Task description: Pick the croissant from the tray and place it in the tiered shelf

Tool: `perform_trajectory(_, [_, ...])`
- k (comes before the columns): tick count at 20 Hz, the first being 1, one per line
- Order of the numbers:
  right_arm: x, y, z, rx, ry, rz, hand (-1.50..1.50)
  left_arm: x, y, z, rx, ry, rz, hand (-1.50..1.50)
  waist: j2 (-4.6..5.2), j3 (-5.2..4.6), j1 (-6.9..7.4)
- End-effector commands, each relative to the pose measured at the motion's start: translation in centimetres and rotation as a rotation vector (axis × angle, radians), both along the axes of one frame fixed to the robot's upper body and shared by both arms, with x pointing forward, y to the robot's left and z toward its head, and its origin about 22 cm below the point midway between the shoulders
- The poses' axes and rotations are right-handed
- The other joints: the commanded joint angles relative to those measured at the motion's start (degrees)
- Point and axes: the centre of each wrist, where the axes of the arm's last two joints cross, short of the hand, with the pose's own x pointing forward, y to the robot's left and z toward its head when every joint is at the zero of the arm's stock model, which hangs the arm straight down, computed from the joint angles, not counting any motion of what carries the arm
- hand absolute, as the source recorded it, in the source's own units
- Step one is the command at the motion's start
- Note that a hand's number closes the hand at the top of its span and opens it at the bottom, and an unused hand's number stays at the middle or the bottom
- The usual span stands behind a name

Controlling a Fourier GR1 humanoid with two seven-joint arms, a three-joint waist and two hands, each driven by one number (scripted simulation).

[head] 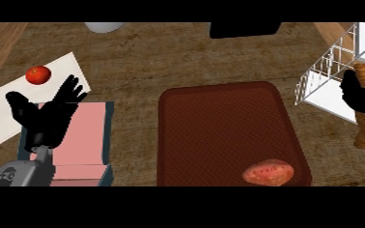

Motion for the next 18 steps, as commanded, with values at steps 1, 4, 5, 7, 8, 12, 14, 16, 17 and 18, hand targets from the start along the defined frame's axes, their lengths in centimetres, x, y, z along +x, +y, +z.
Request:
perform_trajectory(1, [-2.9,-1.2,4.3,-0.008,-0.027,-0.095,1.5,-2.9,0.9,-4.2,-0.004,0.2,0.043,0.0,1.12,-1.06,0.78])
perform_trajectory(4, [-3.1,-2.6,6.9,0.039,-0.053,-0.155,1.5,-2.2,1.2,-3.5,0.0,0.195,0.023,0.0,1.5,-1.08,2.07])
perform_trajectory(5, [-3.0,-3.0,7.9,0.042,-0.059,-0.164,1.5,-2.1,-0.1,-3.8,0.001,0.189,0.011,0.0,1.65,-1.09,2.71])
perform_trajectory(7, [-3.3,-4.9,9.1,0.058,-0.067,-0.19,1.5,-2.7,0.5,-4.0,-0.015,0.209,0.002,0.0,1.52,-1.02,2.64])
perform_trajectory(8, [-3.6,-5.5,10.1,0.047,-0.074,-0.21,1.5,-2.7,0.0,-3.8,0.002,0.207,-0.003,0.0,1.44,-1.0,2.74])
perform_trajectory(12, [-3.4,-8.6,12.2,0.065,-0.09,-0.228,1.5,-3.2,-0.1,-4.5,0.0,0.193,-0.004,0.0,1.86,-0.98,3.77])
perform_trajectory(14, [-3.3,-9.1,13.6,0.048,-0.081,-0.241,1.5,-2.3,-0.7,-4.3,0.01,0.192,-0.019,0.0,2.13,-1.03,4.37])
perform_trajectory(16, [-3.0,-11.0,14.3,0.076,-0.077,-0.247,1.5,-2.7,-0.7,-4.2,-0.001,0.189,-0.036,0.0,2.13,-0.98,5.07])
perform_trajectory(17, [-2.6,-11.5,13.1,0.048,-0.028,-0.23,1.5,-2.4,-1.1,-4.2,-0.008,0.183,-0.03,0.0,2.15,-0.91,4.45])
perform_trajectory(18, [-2.5,-12.8,13.3,0.055,-0.011,-0.231,1.5,-2.3,0.1,-3.4,0.002,0.188,-0.031,0.0,2.09,-0.87,4.58])
